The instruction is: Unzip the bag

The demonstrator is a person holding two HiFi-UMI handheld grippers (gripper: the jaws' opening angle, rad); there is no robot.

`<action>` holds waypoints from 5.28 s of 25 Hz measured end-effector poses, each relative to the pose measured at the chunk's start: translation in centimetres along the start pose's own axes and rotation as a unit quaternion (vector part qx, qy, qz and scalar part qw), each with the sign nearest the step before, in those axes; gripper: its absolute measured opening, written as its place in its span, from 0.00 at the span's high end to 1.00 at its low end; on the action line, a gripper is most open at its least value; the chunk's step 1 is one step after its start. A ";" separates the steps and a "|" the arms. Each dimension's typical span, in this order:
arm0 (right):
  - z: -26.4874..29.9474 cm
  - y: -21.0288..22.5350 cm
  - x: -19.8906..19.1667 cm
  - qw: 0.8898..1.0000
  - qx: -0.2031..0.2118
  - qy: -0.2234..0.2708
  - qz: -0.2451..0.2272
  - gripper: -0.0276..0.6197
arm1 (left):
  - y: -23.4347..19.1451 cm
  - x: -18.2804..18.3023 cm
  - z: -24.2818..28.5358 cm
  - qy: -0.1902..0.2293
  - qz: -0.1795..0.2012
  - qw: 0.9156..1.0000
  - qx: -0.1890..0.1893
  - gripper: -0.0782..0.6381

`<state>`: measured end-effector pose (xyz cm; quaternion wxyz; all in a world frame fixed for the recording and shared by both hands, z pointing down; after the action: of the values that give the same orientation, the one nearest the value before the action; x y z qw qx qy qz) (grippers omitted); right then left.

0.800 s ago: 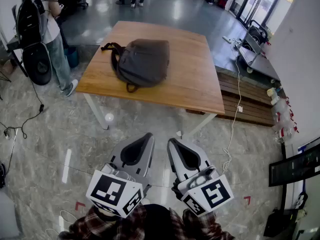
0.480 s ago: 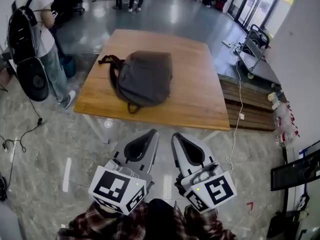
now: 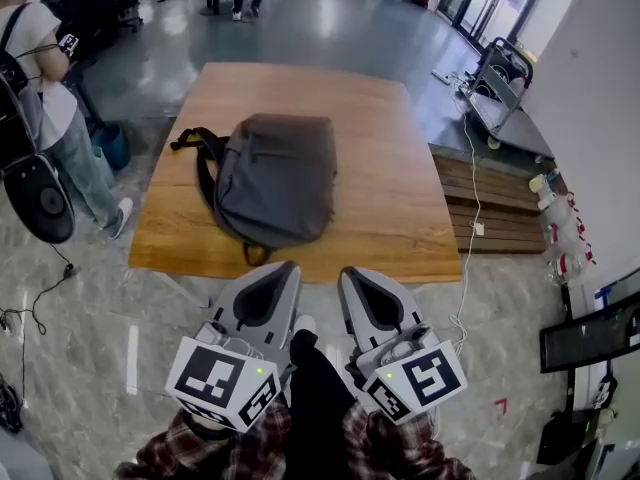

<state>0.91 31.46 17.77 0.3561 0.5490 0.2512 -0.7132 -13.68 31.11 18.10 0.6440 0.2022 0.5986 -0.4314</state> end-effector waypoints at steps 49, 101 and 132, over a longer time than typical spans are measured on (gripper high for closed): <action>30.9 34.4 -15.9 0.959 0.021 -0.273 0.069 0.94 | -19.4 -14.0 39.6 -0.345 -0.015 0.938 0.031 0.88; 29.6 30.0 -22.3 0.883 0.124 -0.439 -0.111 0.94 | -20.7 -15.7 43.4 -0.326 -0.080 0.941 0.041 0.88; 24.0 30.4 -23.6 0.895 0.016 -0.444 -0.042 0.94 | -23.2 -14.8 40.9 -0.491 0.275 0.822 -0.087 0.88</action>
<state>13.60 0.15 47.99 0.3919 0.1699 0.0783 -0.9008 -6.46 -8.72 46.32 0.9595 0.0626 0.1575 -0.2249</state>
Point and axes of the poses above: the fingertips, and each gripper's own axes: z forward along the fingers, y to its right, x out of its top, the point moved 7 cm from there along -z, backward along the fingers, and after that the axes turned 11 degrees about -y, right-handed, at the moved point
